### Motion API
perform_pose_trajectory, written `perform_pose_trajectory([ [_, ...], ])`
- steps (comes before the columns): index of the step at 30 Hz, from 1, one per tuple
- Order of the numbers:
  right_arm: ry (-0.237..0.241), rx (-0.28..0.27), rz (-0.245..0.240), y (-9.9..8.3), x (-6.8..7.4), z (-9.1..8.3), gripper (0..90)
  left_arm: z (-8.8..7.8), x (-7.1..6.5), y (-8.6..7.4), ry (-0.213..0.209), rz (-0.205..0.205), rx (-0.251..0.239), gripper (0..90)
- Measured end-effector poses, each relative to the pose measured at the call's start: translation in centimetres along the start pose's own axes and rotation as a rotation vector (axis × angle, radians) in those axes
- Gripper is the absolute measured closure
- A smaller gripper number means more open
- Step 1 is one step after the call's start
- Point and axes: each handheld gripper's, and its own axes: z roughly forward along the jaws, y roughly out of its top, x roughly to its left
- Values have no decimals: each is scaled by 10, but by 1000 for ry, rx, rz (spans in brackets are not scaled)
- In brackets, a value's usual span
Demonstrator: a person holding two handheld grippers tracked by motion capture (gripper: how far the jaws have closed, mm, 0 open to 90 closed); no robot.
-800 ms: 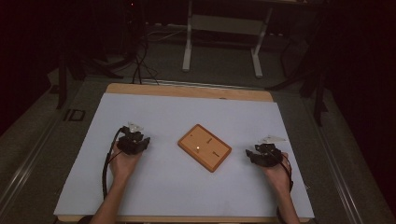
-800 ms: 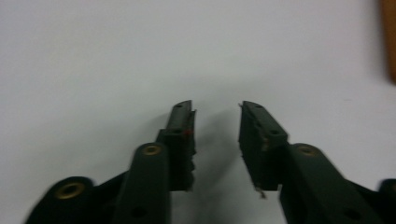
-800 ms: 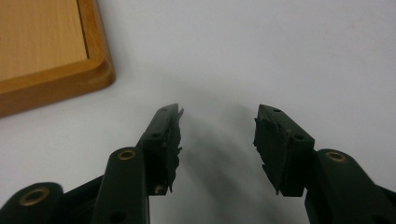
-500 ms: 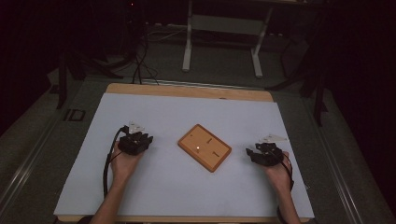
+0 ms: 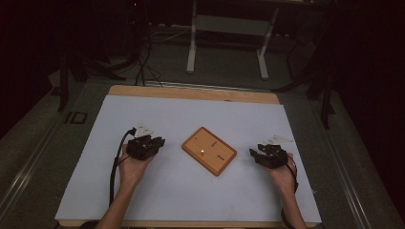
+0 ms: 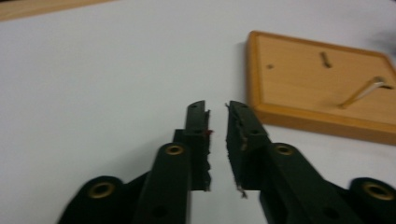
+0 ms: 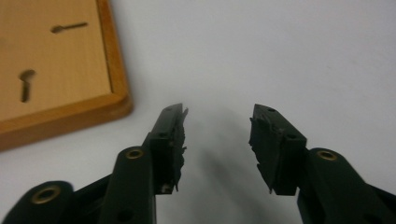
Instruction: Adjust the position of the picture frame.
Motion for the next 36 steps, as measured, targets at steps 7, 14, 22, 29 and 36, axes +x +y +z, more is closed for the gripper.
perform_pose_trajectory([
  [7,6,1,-12,2,5,4,563,7,-17,4,-62,37,12,900],
  [14,24,-14,-4,4,8,8,581,17,-37,6,-117,86,13,893],
  [22,49,-30,-12,9,15,12,873,22,-49,6,-157,109,3,814],
  [29,63,-37,-8,12,18,15,900,29,-62,6,-192,127,9,751],
  [36,86,-10,-16,14,25,31,900,47,-84,10,-218,162,27,650],
])
